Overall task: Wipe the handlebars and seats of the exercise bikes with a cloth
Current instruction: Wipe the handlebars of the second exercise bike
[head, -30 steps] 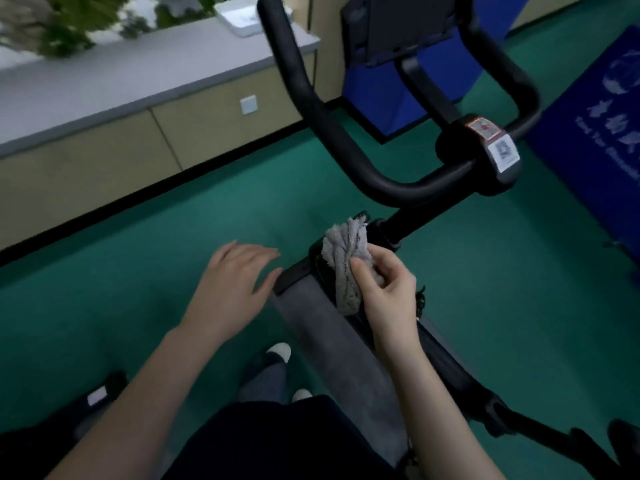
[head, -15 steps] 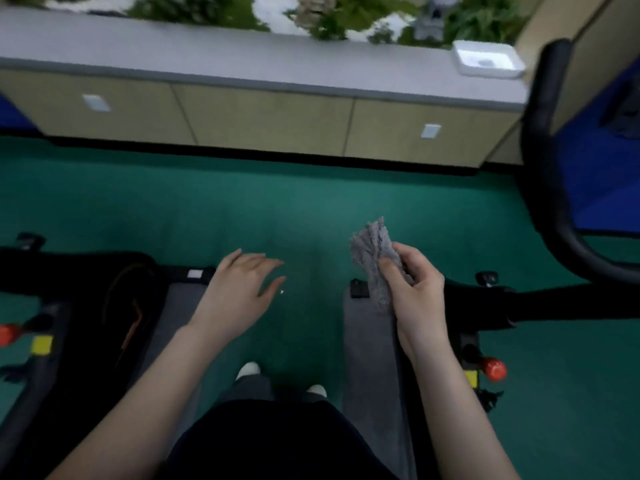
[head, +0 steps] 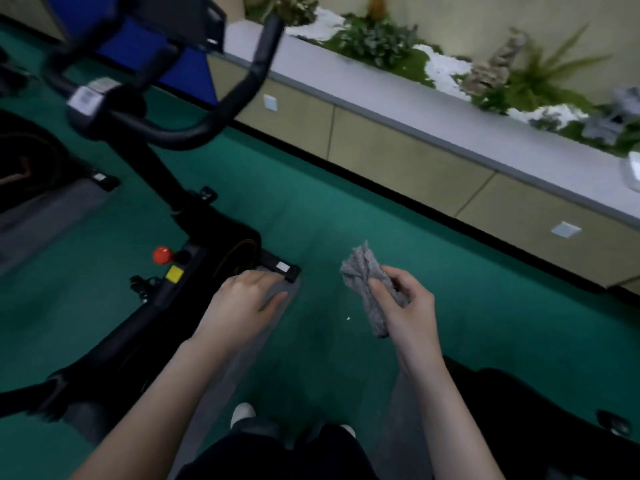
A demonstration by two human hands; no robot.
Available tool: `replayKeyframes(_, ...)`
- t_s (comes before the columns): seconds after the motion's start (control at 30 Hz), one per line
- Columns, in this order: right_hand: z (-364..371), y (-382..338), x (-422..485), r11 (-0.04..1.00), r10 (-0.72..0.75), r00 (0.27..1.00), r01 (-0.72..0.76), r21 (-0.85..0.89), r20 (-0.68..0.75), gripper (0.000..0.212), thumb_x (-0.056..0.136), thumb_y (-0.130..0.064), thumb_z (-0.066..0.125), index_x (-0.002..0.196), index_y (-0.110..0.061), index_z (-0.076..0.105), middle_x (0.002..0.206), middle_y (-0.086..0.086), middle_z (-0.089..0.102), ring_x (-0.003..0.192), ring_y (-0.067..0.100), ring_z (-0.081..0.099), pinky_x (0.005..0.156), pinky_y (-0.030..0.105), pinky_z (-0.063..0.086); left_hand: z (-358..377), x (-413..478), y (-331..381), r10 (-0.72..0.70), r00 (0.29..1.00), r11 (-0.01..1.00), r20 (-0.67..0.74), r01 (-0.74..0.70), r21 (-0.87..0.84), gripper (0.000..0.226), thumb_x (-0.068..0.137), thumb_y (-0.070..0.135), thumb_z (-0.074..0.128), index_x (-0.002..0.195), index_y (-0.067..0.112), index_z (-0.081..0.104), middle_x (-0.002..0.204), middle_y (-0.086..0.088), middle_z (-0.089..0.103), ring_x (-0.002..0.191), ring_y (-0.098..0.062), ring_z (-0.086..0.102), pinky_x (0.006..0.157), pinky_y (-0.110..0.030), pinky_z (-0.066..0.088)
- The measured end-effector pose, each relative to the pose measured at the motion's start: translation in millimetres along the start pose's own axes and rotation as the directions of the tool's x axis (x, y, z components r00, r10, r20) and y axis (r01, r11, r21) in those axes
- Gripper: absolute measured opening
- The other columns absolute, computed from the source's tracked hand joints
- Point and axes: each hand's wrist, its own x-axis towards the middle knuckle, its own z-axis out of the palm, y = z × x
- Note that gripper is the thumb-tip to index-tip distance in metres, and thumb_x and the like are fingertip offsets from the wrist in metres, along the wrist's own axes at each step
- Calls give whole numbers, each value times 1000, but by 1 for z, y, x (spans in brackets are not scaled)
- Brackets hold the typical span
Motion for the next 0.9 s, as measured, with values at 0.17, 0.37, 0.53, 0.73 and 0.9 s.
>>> replayKeyframes(0.17,78,-12,-10,999,-36,996,37,-12,85,12,86,-18,69,95,-25,71,92,-9,73,91,8,67,82,30,53,-26,-31,-65,-124,991,991,-45,122,-47,39,93,36,54,128,19,57,129,4,59,121,-18,52,97,-30,40)
replayKeyframes(0.37,144,-12,-20,999,1,992,6,-54,129,12,85,-18,70,95,-24,71,93,-9,73,92,8,67,84,30,53,-48,-59,-135,-216,974,974,-64,210,-91,43,92,40,54,130,20,56,131,5,57,122,-17,51,99,-37,43)
replayKeyframes(0.53,171,-18,-15,996,-28,989,39,-80,144,14,85,-15,70,94,-25,70,91,-12,72,89,3,66,80,20,51,-59,-69,-164,-301,949,949,-92,287,-133,41,91,37,58,126,17,59,126,3,61,118,-18,54,98,-39,44)
replayKeyframes(0.73,188,-29,13,991,-80,976,100,-91,203,18,85,-13,70,89,-30,68,87,-19,70,83,-3,64,74,12,49,-66,-52,-175,-352,927,931,-126,334,-147,40,91,35,59,126,16,59,126,2,60,117,-19,55,98,-37,44)
replayKeyframes(0.9,200,-36,49,994,-59,957,83,-73,284,12,85,-18,71,94,-25,70,93,-11,72,92,8,66,84,33,53,-73,-28,-178,-410,894,909,-182,385,-158,39,91,34,59,126,16,60,125,3,61,116,-20,55,95,-36,45)
